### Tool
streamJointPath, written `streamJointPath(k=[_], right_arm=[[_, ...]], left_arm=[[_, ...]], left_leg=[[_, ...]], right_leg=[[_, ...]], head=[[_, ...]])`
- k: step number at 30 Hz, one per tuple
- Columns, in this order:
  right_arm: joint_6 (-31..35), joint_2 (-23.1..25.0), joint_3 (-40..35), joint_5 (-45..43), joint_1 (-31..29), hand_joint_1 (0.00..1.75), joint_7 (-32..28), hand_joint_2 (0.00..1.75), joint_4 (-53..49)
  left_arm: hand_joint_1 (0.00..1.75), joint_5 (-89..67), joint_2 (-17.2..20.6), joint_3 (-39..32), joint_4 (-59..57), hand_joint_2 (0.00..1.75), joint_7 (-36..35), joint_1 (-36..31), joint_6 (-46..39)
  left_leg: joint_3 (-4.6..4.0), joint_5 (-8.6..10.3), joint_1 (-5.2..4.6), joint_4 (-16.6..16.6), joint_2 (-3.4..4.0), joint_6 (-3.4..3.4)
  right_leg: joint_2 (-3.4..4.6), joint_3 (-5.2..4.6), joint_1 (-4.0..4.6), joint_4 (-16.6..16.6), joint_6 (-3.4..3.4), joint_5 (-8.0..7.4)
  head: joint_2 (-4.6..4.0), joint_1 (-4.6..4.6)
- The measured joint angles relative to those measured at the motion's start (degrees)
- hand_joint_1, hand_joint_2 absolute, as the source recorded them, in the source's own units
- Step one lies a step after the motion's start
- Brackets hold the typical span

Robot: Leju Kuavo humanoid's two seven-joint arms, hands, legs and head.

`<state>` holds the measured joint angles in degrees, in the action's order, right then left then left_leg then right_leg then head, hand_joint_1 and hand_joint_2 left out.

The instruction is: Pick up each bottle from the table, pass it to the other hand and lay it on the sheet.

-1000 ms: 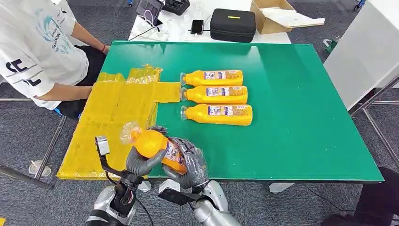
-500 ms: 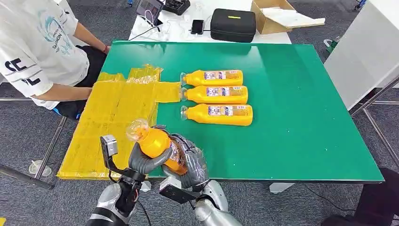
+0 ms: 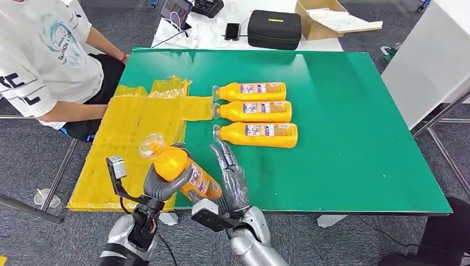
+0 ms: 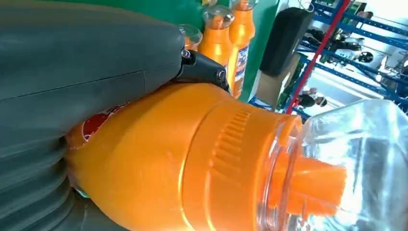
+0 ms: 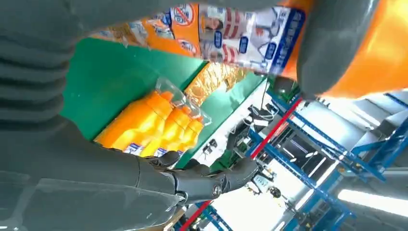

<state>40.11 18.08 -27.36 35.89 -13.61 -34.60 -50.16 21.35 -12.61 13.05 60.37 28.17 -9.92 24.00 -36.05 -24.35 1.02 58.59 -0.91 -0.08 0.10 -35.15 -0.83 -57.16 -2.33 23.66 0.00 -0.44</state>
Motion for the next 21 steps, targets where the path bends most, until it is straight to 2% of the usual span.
streamJointPath(k=[7, 12, 16, 21], right_arm=[[0.0, -0.02, 1.2, -1.23, 0.98, 0.0, -1.05, 0.0, -3.54], [0.0, -0.02, 2.58, -5.01, 3.25, 0.0, -4.7, 0.0, -10.26], [0.0, -0.02, 3.5, -5.79, 5.55, 0.0, -5.36, 0.0, -18.02], [0.0, -0.04, 3.52, -5.79, 5.75, 0.0, -5.38, 0.0, -18.71]], left_arm=[[1.75, 1.18, -0.13, -2.17, 1.4, 1.75, -0.24, -0.51, -2.91], [1.75, -3.26, -0.11, -4.0, 3.02, 1.75, 1.12, -2.76, -10.81], [1.75, -9.69, -0.09, -5.53, 3.52, 1.75, 3.08, -5.68, -20.92], [1.75, -10.61, -0.04, -5.64, 3.52, 1.75, 3.43, -6.1, -21.91]], left_leg=[[0.0, 0.0, 0.0, 0.0, 0.0, 0.0], [0.0, 0.01, 0.0, 0.0, 0.0, 0.0], [0.0, 0.02, 0.0, 0.0, 0.0, -0.01], [0.0, 0.02, 0.0, 0.0, 0.0, -0.01]], right_leg=[[0.0, -0.01, 0.0, 0.0, 0.0, 0.0], [0.0, -0.01, 0.0, 0.0, 0.0, 0.0], [0.0, 0.0, 0.0, -0.01, 0.0, -0.01], [0.0, 0.0, 0.0, -0.01, 0.0, -0.01]], head=[[0.0, -0.02], [0.02, -0.02], [0.0, 0.0], [0.0, 0.0]])
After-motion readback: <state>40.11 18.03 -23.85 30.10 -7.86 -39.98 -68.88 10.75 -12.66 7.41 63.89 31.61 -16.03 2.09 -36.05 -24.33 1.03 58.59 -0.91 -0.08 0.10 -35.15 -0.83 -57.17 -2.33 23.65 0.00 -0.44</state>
